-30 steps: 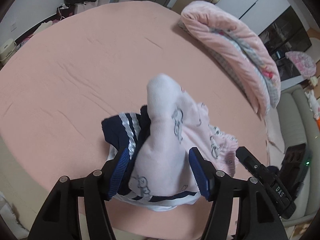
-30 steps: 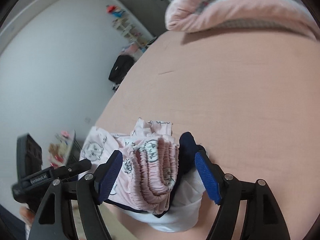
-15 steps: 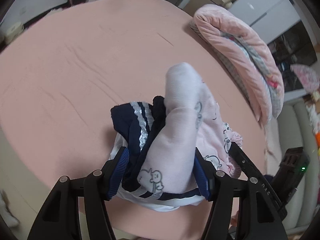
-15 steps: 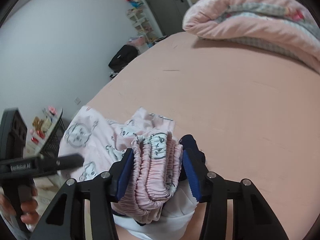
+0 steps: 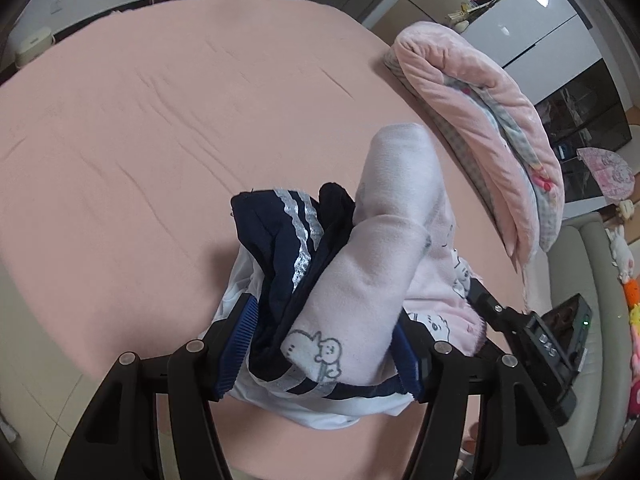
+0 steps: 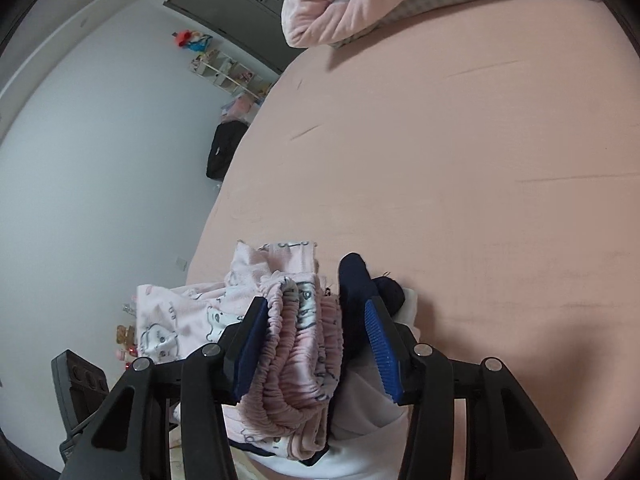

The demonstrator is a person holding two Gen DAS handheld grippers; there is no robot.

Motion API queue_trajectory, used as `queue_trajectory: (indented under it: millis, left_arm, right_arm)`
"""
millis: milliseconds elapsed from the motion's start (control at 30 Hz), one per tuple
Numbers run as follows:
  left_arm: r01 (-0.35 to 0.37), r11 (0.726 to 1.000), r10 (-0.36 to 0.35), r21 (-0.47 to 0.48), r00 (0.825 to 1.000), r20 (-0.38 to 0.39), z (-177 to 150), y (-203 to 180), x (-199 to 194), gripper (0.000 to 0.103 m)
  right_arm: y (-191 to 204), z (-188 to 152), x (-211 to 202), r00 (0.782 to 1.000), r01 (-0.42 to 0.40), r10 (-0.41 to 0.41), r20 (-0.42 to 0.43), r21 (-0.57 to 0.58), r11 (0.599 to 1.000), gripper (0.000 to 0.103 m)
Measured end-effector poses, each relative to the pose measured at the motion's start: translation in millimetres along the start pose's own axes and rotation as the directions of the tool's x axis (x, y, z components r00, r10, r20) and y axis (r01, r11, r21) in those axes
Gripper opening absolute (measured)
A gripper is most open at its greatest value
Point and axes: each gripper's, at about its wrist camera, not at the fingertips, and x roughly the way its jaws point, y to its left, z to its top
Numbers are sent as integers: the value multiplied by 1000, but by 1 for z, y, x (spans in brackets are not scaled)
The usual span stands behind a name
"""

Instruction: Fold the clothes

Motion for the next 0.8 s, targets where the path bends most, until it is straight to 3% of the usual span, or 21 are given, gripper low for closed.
queue_trajectory:
  millis: [33, 133, 167, 300, 567, 800]
  left_arm:
    - [-13, 1000, 13, 1, 1000, 8, 0, -2, -2, 62]
    - [-50, 999, 49, 8, 998, 39, -4, -7, -11, 62]
    - [-58, 998, 57, 14, 997, 53, -5, -9, -15, 62]
    - [-101, 994, 96, 49, 991, 95, -9, -22, -28, 63]
    - [-111, 988, 95, 104, 984, 148, -22, -47, -57, 66]
    - [-110, 987, 89, 118, 982, 168, -37, -63, -75, 67]
  right_arm:
    - [1, 0, -1, 1000, -11, 11, -10, 2, 1000, 52]
    - [4, 2, -10, 999, -38, 39, -37, 17, 999, 74]
    - [6, 2, -16, 999, -47, 47, -26, 21, 999, 77]
    - [17, 0, -42, 999, -31, 31, 17, -5, 999, 80]
    - [67, -13, -68, 999, 31, -29, 13, -183, 983, 83]
    - [95, -31, -92, 999, 34, -31, 17, -290, 956, 83]
